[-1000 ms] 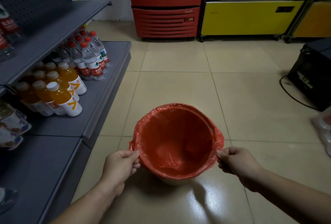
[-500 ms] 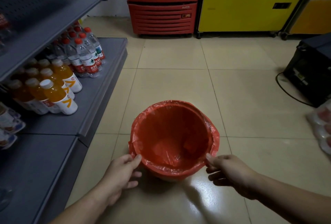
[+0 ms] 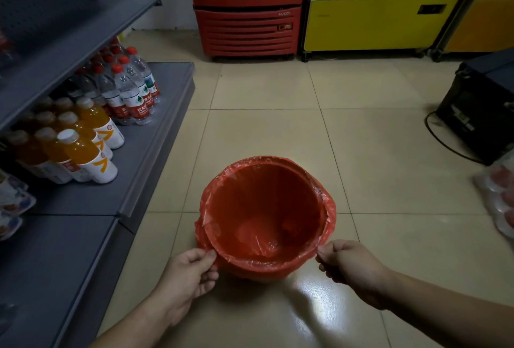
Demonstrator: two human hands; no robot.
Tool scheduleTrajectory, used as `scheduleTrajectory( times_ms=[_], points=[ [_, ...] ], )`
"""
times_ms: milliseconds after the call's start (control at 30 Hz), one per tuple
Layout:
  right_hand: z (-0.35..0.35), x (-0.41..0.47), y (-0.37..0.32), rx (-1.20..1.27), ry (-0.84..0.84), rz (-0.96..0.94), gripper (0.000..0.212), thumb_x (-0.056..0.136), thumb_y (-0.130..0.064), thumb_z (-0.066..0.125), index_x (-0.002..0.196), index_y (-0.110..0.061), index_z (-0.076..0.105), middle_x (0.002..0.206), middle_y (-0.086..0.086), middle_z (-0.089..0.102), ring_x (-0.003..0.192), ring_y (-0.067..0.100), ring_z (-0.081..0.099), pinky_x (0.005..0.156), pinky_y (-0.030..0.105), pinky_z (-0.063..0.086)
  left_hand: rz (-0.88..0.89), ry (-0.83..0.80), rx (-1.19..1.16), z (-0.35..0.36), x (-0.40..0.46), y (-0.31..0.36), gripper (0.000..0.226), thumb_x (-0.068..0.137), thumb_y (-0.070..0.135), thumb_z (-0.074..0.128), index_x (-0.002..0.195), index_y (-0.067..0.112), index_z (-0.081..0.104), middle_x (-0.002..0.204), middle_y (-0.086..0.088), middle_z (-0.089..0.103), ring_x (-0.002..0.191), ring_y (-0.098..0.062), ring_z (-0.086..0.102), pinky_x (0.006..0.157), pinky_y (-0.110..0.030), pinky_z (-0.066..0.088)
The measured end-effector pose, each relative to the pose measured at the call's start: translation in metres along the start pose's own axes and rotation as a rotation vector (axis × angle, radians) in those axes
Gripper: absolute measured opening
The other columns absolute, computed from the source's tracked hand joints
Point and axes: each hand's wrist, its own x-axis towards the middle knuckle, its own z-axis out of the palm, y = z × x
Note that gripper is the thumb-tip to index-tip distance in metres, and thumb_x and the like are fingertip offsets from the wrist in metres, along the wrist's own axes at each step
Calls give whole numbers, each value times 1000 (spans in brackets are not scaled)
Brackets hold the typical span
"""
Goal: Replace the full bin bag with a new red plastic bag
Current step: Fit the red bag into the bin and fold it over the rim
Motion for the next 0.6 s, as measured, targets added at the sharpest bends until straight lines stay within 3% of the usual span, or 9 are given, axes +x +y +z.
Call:
scheduleTrajectory(
  times_ms=[100,200,267,333,400,467,600],
  points=[
    [-20,4,-9,-98,182,-9,17,83,-18,67,70,-7,68,69,7,65,59,17,54,56,32,43,28,69,44,-9,2,11,15,89,25,72,92,11,72,81,-6,73,67,-19,64,54,-32,52],
    [-36,14,-37,-185,436,-201,44,67,-54,72,76,-12,68,69,-1,66,63,16,58,60,34,45,257,246,161,-12,15,43,14,90,32,69,102,24,71,102,-3,73,82,-16,63,62,-29,47],
    [-36,28,-56,-337,472,-303,50,69,-67,66,86,-21,68,80,-6,69,74,13,63,66,32,48,392,265,315,-6,26,68,28,91,41,67,116,27,68,110,6,70,89,-7,61,68,-22,46],
    [-31,46,-69,-449,469,-344,51,77,-65,61,107,-24,68,95,-4,69,87,16,65,77,33,51,423,250,442,4,41,88,43,92,47,62,128,22,64,114,5,69,95,-9,61,73,-22,47],
    [-28,65,-79,-459,481,-342,51,83,-59,62,114,-19,69,97,-1,70,91,18,65,82,32,51,382,239,434,15,53,98,43,95,47,59,128,19,65,108,4,71,90,-10,62,67,-22,47],
    [-27,78,-83,-415,460,-326,39,83,-51,67,103,-18,75,92,-2,74,88,15,68,80,32,54,325,234,347,20,62,102,38,95,44,61,122,18,69,97,6,72,87,-12,64,60,-22,46],
    [-28,91,-82,-333,435,-310,14,82,-31,75,73,-21,77,68,-5,75,69,11,72,56,23,50,221,256,158,22,71,103,24,89,36,73,101,16,78,81,-1,80,83,-23,74,56,-27,54]
  ],
)
